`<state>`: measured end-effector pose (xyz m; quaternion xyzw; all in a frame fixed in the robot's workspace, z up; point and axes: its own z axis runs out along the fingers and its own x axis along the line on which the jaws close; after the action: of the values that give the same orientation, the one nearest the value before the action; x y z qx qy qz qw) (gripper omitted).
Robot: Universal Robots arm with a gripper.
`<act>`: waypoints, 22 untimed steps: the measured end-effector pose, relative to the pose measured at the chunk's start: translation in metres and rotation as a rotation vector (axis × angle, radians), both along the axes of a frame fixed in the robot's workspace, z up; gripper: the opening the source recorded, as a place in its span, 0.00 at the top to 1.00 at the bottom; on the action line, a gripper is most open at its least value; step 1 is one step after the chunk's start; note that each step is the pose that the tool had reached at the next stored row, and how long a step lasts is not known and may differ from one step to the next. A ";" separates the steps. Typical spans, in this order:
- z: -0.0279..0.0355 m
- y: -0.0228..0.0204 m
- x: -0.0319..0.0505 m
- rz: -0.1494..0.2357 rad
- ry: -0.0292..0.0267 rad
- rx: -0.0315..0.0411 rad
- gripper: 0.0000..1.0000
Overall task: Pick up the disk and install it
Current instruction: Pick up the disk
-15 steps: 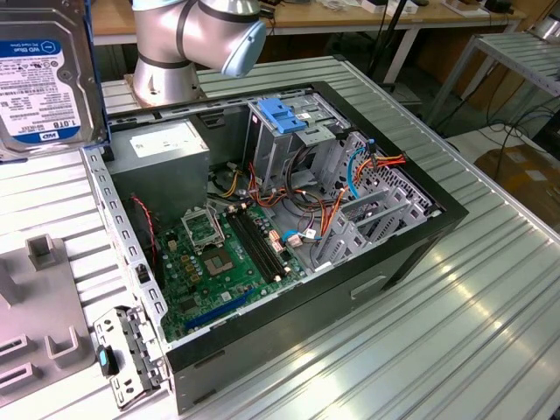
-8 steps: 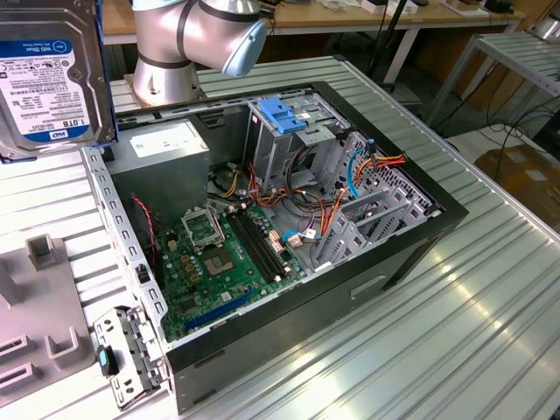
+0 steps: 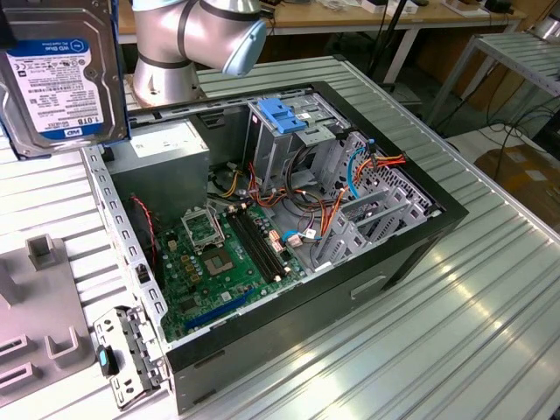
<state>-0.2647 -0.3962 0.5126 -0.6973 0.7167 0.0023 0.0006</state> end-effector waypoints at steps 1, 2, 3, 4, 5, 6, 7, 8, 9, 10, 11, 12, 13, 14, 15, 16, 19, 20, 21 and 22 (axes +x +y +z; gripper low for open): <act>0.0000 0.0000 0.0016 0.000 0.0000 0.0000 0.63; 0.0000 0.0000 0.0029 0.000 0.0000 0.0000 0.63; 0.0000 0.0000 0.0050 0.000 0.0000 0.0000 0.63; 0.0000 0.0000 0.0065 0.000 0.0000 0.0000 0.63; -0.0001 0.0000 0.0081 0.000 0.0000 0.0001 0.63; -0.0001 0.0000 0.0093 0.000 0.0000 0.0001 0.63; -0.0001 0.0000 0.0110 0.000 0.0000 0.0000 0.63; -0.0001 0.0000 0.0127 0.000 0.0000 0.0000 0.63; -0.0001 0.0000 0.0150 0.000 0.0000 0.0000 0.63; -0.0001 0.0000 0.0172 0.000 0.0000 0.0000 0.63; -0.0001 0.0000 0.0187 0.000 0.0000 0.0000 0.63; -0.0002 0.0000 0.0201 0.000 0.0000 0.0000 0.63; -0.0002 0.0000 0.0216 0.000 0.0000 0.0000 0.63; -0.0002 0.0000 0.0235 0.000 0.0001 0.0000 0.63; -0.0002 0.0000 0.0250 0.000 0.0000 0.0001 0.63; -0.0002 0.0000 0.0262 0.000 0.0000 0.0000 0.63; -0.0003 0.0000 0.0307 0.000 0.0000 0.0000 0.63; -0.0002 0.0000 0.0322 0.000 0.0000 0.0000 0.63; -0.0003 0.0000 0.0362 0.000 0.0000 0.0000 0.63; -0.0003 0.0000 0.0375 0.000 0.0000 0.0000 0.63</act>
<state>-0.2272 -0.3962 0.5123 -0.6973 0.7167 0.0023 0.0006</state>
